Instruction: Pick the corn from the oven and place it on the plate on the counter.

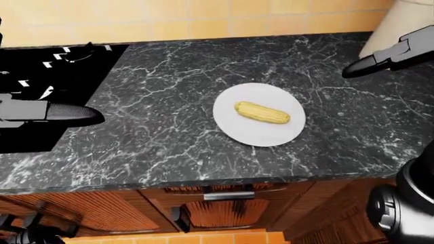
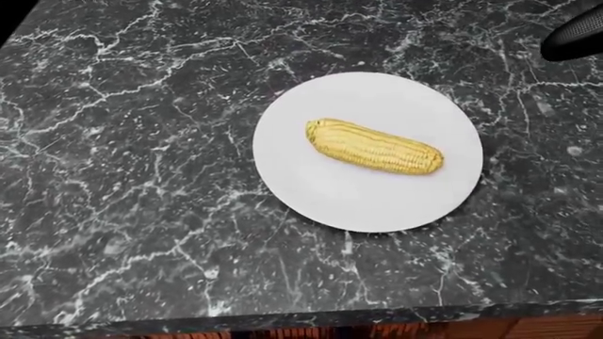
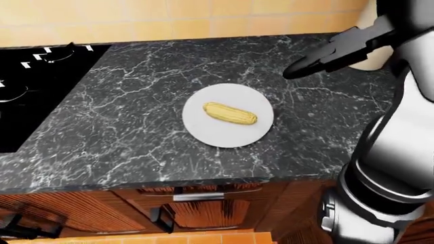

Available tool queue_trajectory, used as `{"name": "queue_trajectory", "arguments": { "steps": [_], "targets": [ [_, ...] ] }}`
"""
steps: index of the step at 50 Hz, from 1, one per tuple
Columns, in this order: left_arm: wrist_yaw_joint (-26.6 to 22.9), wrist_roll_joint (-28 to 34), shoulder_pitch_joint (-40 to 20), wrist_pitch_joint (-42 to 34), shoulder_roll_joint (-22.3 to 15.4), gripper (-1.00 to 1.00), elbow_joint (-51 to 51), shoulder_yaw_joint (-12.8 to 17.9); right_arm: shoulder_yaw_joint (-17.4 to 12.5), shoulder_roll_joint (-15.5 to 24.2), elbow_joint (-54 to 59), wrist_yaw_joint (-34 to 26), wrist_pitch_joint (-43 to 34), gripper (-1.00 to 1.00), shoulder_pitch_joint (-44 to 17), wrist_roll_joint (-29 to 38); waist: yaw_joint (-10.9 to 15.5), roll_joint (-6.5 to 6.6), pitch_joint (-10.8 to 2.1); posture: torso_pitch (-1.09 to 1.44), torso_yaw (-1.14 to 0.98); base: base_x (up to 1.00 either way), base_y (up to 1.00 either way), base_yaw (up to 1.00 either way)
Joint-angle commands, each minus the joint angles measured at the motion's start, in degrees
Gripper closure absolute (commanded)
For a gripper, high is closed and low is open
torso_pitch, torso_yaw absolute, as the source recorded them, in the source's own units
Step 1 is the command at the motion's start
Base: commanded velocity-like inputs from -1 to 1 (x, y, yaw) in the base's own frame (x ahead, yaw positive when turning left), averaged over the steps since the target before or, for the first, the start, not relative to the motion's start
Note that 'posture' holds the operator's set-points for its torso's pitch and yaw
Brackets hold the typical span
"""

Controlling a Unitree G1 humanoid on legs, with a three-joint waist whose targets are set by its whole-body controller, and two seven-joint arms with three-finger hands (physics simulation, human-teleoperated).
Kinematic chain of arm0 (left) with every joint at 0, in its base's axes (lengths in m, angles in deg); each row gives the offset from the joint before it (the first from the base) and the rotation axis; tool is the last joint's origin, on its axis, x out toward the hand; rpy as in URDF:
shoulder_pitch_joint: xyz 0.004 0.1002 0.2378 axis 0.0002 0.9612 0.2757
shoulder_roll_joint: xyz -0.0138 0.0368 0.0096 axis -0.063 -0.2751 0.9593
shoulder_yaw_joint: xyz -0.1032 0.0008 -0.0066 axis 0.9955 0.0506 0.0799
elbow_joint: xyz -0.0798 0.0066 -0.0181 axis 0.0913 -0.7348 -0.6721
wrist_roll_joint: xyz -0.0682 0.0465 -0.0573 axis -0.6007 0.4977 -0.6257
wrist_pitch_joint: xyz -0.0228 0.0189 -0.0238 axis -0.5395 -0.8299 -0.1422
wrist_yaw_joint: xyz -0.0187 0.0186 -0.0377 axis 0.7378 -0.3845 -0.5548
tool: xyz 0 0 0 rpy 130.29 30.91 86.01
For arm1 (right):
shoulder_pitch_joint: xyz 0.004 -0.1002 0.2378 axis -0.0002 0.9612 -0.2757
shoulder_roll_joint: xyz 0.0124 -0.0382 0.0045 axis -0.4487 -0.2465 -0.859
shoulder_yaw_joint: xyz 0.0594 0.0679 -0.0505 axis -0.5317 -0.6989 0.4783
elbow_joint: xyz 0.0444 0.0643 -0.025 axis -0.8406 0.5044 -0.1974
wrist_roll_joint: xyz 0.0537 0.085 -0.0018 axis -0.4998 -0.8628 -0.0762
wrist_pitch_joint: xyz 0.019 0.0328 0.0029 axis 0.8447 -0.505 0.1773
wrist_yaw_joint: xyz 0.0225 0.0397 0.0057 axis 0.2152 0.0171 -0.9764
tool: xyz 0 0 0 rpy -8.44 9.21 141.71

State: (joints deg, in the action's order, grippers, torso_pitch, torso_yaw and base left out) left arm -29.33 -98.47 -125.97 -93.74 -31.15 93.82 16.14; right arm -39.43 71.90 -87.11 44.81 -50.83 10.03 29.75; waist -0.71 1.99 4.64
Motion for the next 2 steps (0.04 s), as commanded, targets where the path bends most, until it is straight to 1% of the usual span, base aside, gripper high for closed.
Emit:
{"name": "queue_trajectory", "arguments": {
  "steps": [1,2],
  "targets": [
    [6.8,-7.5,0.4,5.3,-3.3,-1.0,-1.0,1.4,-0.2,0.8,-1.1,2.3,0.8,-1.0,-1.0,-0.9,0.0,0.05,-1.34,0.0,0.0,0.0,0.0,0.0],
    [9.5,-10.4,1.9,7.5,-4.9,-1.0,-1.5,1.3,0.0,0.4,-1.2,3.2,1.3,-1.0,-0.4,-1.1,0.0,0.14,-1.34,0.0,0.0,0.0,0.0,0.0]
  ]
}}
